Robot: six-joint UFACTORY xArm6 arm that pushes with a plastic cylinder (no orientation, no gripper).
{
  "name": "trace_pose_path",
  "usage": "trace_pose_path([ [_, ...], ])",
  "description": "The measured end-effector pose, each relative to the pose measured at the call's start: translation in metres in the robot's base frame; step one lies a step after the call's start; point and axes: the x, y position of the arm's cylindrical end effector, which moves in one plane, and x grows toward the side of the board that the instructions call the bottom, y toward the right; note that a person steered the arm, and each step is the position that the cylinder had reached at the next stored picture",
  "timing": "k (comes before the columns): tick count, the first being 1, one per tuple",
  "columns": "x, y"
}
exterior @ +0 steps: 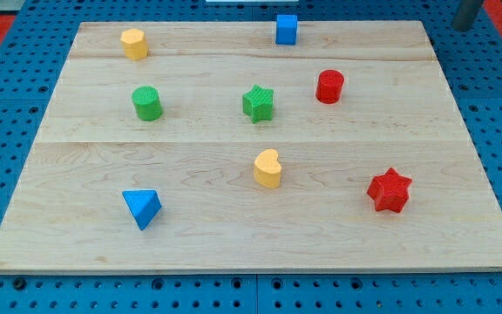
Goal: Point at the red circle
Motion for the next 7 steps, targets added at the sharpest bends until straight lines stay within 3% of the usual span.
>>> trace_pose_path([
  [5,0.017,-0.020],
  [7,0.057,-0.125],
])
